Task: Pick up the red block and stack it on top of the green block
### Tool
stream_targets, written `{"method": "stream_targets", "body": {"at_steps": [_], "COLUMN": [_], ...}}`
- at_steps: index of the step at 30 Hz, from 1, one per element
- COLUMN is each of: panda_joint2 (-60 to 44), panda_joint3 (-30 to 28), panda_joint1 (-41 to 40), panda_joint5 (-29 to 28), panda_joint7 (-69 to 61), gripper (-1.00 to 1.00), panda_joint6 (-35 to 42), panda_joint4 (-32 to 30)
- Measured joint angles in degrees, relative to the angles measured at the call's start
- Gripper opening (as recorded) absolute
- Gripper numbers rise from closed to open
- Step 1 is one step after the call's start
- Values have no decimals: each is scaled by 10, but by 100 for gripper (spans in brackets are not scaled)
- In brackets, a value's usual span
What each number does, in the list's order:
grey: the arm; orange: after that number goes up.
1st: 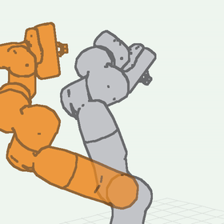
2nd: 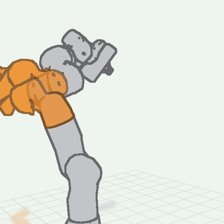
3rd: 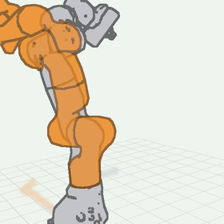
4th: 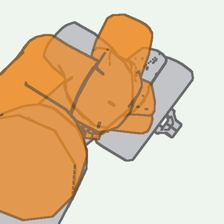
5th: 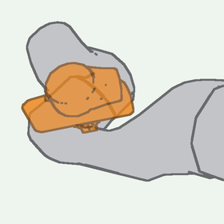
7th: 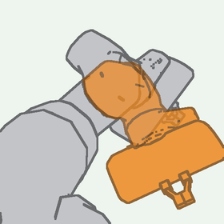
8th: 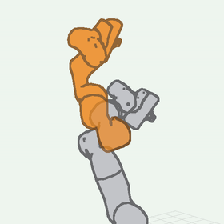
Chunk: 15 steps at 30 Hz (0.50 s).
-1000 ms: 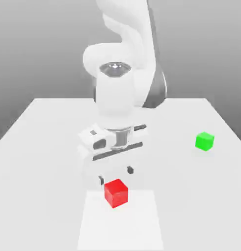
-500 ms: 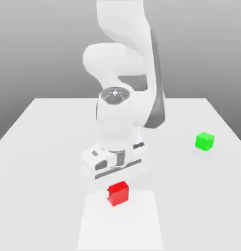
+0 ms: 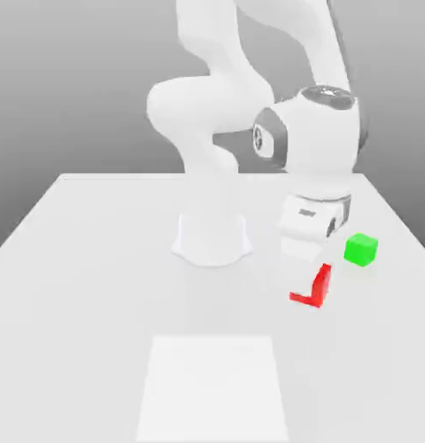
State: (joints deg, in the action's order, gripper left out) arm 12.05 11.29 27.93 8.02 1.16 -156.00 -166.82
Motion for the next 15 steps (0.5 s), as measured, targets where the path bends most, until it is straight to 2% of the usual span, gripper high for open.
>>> {"method": "stream_targets", "body": {"at_steps": [12, 15], "panda_joint2": [40, 26], "panda_joint3": [162, 179], "panda_joint1": [300, 313], "panda_joint5": [82, 76], "panda_joint7": [-112, -112], "gripper": [-100, -100], "panda_joint6": [37, 23], "panda_joint4": [-5, -5]}}
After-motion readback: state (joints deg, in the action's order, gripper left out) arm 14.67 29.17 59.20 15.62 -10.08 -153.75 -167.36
